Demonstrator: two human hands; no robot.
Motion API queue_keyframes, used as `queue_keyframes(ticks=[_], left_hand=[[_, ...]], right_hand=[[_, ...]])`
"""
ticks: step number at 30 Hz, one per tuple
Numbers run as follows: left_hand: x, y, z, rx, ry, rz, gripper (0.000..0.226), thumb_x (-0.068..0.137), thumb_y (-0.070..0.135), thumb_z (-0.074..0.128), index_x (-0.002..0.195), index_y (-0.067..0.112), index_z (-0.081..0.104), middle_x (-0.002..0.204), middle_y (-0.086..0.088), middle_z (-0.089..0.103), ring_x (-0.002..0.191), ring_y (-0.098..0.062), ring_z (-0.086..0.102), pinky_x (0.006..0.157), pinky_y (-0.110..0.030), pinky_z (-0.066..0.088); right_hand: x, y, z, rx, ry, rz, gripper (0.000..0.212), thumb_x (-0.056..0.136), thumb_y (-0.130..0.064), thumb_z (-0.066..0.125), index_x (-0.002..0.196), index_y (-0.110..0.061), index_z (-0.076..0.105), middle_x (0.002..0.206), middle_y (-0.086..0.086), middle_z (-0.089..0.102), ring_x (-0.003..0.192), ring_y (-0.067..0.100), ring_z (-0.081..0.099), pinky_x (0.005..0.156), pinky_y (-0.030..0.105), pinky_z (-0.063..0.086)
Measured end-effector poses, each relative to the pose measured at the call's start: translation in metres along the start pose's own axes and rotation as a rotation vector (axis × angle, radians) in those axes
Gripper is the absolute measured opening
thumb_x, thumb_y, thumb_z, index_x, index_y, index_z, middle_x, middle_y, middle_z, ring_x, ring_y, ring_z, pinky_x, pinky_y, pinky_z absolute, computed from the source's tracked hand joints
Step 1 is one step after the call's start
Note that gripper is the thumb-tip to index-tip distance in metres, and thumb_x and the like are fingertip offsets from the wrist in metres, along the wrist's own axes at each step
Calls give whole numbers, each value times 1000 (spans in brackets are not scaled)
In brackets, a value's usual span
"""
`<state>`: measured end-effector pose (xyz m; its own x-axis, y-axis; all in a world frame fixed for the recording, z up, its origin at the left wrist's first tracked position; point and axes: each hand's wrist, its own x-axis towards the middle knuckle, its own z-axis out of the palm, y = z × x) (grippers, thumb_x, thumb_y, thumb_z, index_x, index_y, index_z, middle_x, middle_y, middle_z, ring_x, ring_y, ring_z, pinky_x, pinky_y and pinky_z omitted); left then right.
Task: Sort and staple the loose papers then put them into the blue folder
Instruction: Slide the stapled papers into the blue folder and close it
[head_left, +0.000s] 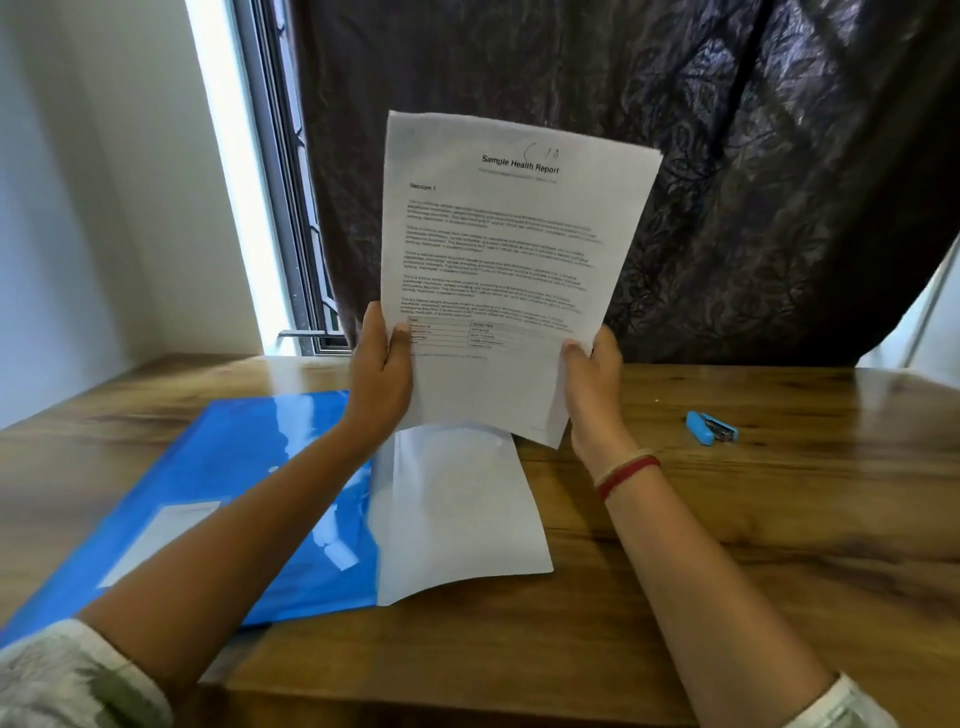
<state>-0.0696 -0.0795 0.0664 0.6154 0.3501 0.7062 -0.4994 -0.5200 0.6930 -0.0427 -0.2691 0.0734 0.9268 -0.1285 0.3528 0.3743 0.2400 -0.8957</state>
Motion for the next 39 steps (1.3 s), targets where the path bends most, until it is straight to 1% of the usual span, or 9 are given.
queue_keyframes(ticks=[8,13,17,20,22,25,29,32,39], left_hand=[[-22,-20,6,-34,-1,-302,35,99,4,38,132,10,48,118,1,58,105,-14,58,68,-5,44],[-21,-17,13,-19,10,-336,31,101,4,33,127,5,50,113,-3,57,91,-4,56,60,0,43],[3,-21,-3,42,-124,-334,35,89,13,41,121,9,55,117,-5,64,105,-19,61,87,-31,53],[14,-20,-17,68,-300,-494,40,86,10,46,124,12,58,117,-8,66,105,-27,64,76,-35,56],[14,-21,-24,176,-398,-588,30,94,12,46,121,10,58,109,-10,64,89,-22,62,61,-25,47],[5,-32,-42,697,-529,-492,33,100,40,45,93,10,57,91,-10,62,77,-20,53,65,-29,40],[-19,-45,-58,1171,-606,-379,47,86,60,58,69,18,45,67,3,48,75,-16,51,68,-28,37],[-16,-46,-61,1154,-643,-376,48,80,59,65,69,20,40,70,3,46,76,-15,50,68,-27,38],[10,-47,-85,830,-648,-613,40,85,45,67,76,8,53,65,-5,56,52,-16,57,51,-21,47]], right_hand=[[-9,20,4,-47,-56,30,27,97,-10,53,119,-19,42,106,-5,56,91,1,55,67,14,48],[-8,25,5,-111,-81,84,21,100,-9,45,116,-23,47,108,-4,58,94,9,57,68,17,47],[3,17,-6,-162,-138,62,29,99,-4,44,123,-16,54,107,-3,61,94,8,60,71,14,50],[8,12,-12,-263,-189,50,30,99,-3,44,124,-13,56,111,-1,61,100,14,60,81,22,50],[8,12,-14,-295,-227,108,29,99,-1,43,120,-15,57,108,0,62,95,14,61,77,23,51],[9,16,-18,-281,-228,258,28,98,4,42,115,-11,57,103,2,61,84,13,59,64,20,49],[19,26,-28,-368,-169,434,21,97,4,44,111,-4,58,122,17,60,101,30,59,91,38,48],[24,29,-39,-409,-197,556,21,97,1,45,114,-1,57,129,19,57,119,35,54,106,46,41],[24,22,-61,-425,-291,734,12,92,-11,55,104,-12,58,108,16,64,102,34,61,97,47,47]])
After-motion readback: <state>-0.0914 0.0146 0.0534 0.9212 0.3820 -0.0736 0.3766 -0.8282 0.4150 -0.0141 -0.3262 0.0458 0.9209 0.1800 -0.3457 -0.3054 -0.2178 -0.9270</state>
